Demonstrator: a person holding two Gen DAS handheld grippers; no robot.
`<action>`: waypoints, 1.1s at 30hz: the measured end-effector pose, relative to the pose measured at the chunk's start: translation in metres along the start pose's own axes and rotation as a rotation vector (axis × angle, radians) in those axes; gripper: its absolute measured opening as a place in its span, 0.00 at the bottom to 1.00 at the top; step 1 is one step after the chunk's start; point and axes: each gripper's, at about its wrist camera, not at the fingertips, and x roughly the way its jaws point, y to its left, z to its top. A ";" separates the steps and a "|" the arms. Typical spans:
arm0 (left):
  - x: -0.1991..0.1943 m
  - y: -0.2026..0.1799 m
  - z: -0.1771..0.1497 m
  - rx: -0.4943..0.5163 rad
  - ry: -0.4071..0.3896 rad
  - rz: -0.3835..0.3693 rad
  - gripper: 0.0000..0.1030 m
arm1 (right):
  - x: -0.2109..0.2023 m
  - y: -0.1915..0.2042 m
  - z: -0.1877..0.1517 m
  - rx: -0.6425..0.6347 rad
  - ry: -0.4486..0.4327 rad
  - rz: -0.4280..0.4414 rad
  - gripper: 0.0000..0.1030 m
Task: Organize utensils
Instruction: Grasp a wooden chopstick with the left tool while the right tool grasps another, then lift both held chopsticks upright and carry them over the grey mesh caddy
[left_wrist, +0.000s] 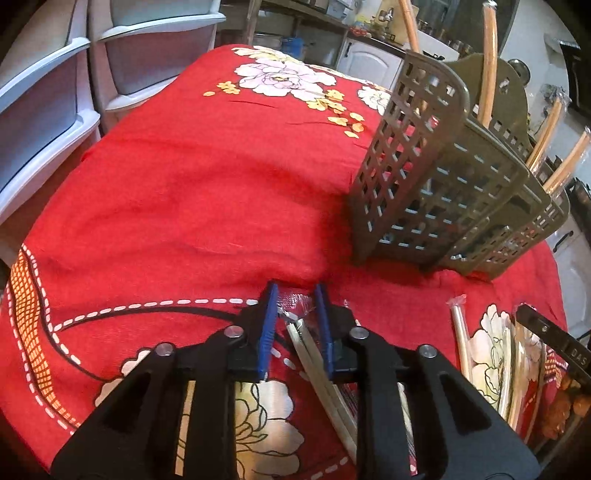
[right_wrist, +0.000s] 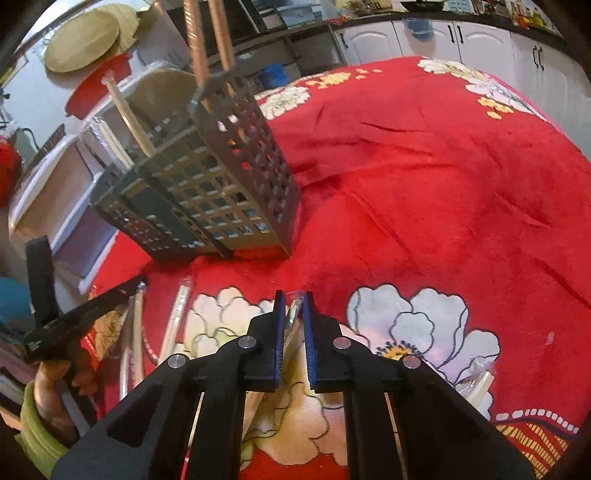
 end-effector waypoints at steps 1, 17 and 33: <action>0.000 0.002 0.001 -0.005 0.000 -0.004 0.07 | -0.004 0.004 -0.002 -0.008 -0.010 0.004 0.09; -0.066 0.002 0.006 -0.039 -0.149 -0.116 0.00 | -0.053 0.037 0.006 -0.098 -0.152 0.041 0.07; -0.140 -0.026 0.024 0.016 -0.310 -0.229 0.00 | -0.104 0.086 0.023 -0.211 -0.294 0.123 0.05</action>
